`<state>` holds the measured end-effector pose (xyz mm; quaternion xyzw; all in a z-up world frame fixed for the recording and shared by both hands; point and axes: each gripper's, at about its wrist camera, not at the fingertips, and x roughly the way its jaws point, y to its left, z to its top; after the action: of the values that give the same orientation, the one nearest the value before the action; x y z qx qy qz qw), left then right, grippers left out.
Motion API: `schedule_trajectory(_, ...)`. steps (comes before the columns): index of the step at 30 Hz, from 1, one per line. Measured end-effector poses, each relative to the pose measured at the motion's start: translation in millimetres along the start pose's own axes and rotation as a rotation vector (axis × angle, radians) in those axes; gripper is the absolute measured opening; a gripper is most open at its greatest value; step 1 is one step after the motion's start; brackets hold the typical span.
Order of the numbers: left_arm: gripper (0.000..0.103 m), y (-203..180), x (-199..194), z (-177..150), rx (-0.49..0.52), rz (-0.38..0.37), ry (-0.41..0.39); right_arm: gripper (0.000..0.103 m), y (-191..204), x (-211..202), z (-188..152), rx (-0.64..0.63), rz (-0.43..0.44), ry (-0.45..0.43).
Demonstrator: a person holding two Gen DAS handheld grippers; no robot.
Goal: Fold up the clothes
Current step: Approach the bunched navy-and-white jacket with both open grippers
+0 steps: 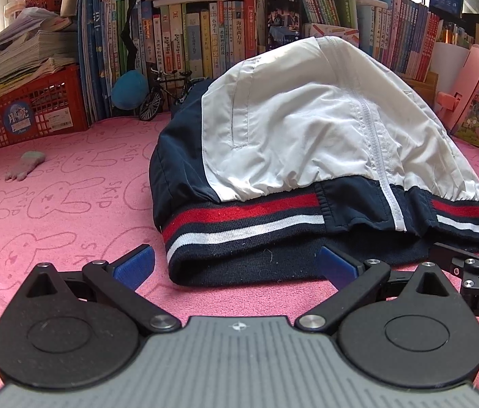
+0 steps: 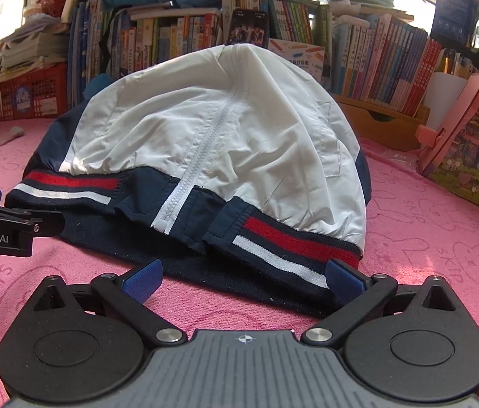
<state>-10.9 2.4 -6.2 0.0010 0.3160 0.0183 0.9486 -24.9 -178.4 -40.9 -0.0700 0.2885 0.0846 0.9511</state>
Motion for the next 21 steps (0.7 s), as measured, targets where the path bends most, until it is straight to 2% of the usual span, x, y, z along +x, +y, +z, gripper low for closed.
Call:
schedule_trajectory(5, 0.103, 2.1, -8.1, 11.7, -0.005, -0.033, -0.027, 0.103, -10.9, -9.5, 12.5, 0.028, -0.036, -0.027)
schedule_trajectory(17, 0.103, 6.6, 0.9, 2.6, 0.060, 0.026, -0.007, 0.103, -11.8, -10.2, 13.0, -0.003, -0.061, -0.030)
schedule_trajectory(21, 0.103, 10.9, 3.5, -3.0, 0.085, 0.045, 0.008, 0.103, -8.9, -8.8, 6.3, -0.075, -0.114, -0.031)
